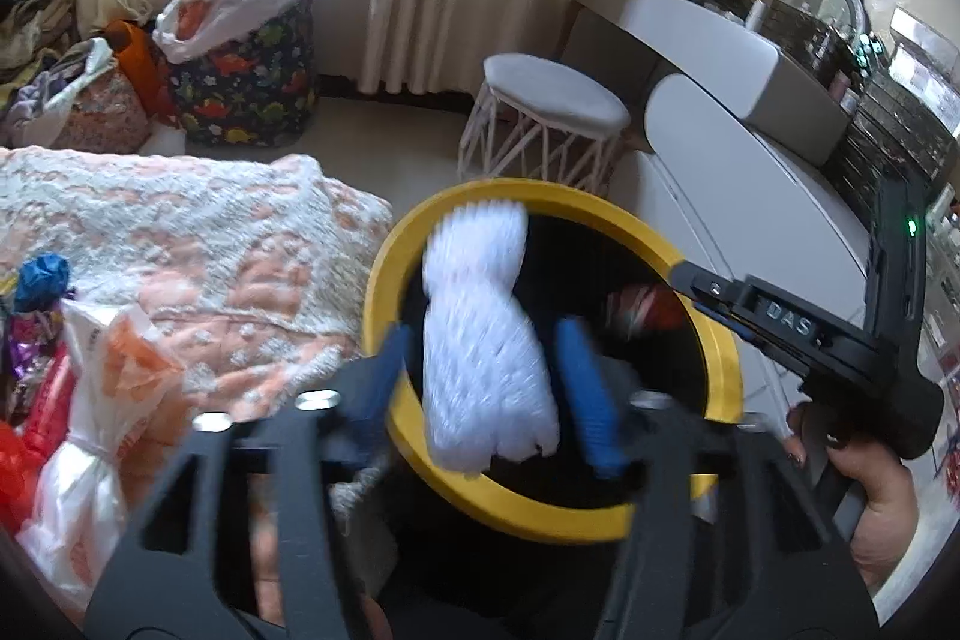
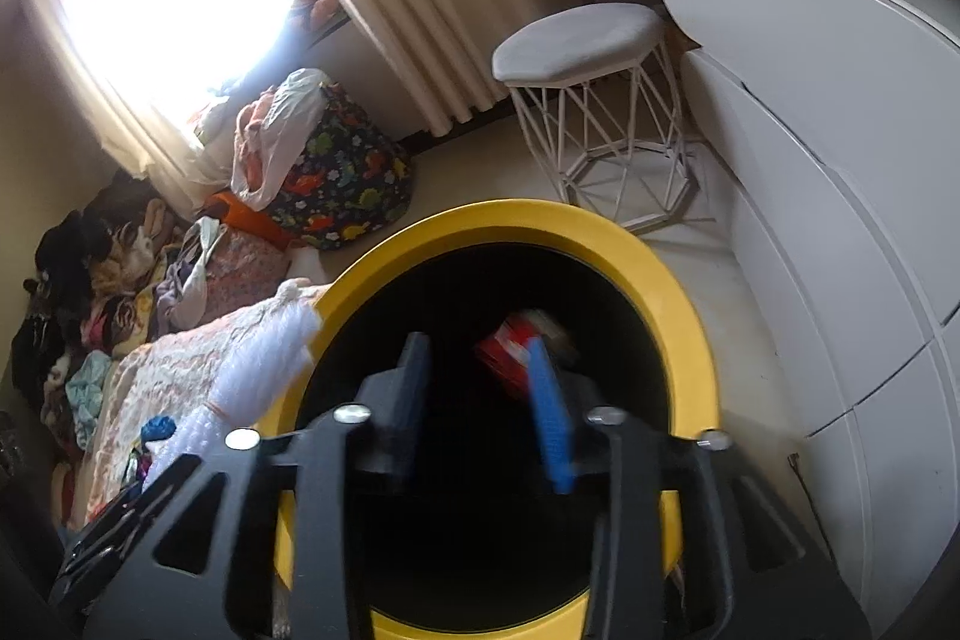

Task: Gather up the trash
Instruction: 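Open both tools to drop the items into the bin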

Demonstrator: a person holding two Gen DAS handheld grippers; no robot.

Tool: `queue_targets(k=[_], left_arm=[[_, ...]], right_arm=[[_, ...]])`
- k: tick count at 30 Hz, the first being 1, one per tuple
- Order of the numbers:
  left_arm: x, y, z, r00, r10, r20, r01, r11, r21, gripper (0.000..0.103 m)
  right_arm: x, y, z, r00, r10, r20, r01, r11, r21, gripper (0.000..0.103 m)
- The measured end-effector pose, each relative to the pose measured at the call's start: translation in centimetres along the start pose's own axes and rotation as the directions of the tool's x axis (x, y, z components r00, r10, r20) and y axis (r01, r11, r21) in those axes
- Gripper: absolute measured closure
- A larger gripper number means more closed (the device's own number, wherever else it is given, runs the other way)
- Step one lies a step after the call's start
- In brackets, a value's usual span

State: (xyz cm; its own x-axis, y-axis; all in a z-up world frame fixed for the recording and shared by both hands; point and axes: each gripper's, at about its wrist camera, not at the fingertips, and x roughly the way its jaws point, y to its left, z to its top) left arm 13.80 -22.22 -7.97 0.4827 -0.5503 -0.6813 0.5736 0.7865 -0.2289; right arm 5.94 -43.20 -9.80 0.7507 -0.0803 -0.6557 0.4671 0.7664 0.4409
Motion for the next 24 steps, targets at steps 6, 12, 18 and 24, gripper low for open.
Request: queue_targets(k=[6, 12, 18, 24], left_arm=[[-2.2, 1.1, 0.0, 0.995, 0.053, 0.08, -0.051, 0.998, -0.027, 0.011], [-4.1, 2.7, -0.1, 0.988, 0.091, 0.125, -0.082, 0.994, -0.071, 0.011], [-5.7, 4.2, -0.1, 0.981, 0.116, 0.153, -0.1, 0.989, -0.106, 0.011], [-8.2, 6.0, -0.2, 0.968, 0.145, 0.205, -0.117, 0.983, -0.144, 0.011]], right_arm=[[-0.5, 1.2, -0.1, 0.999, 0.007, 0.033, -0.006, 0.999, -0.041, 0.046], [-1.5, 3.7, -0.5, 0.997, 0.042, 0.071, -0.033, 0.991, -0.127, 0.039], [-2.5, 5.8, -1.0, 0.991, 0.092, 0.094, -0.073, 0.979, -0.191, 0.032], [-3.0, 7.9, -1.5, 0.988, 0.125, 0.085, -0.102, 0.966, -0.237, 0.03]])
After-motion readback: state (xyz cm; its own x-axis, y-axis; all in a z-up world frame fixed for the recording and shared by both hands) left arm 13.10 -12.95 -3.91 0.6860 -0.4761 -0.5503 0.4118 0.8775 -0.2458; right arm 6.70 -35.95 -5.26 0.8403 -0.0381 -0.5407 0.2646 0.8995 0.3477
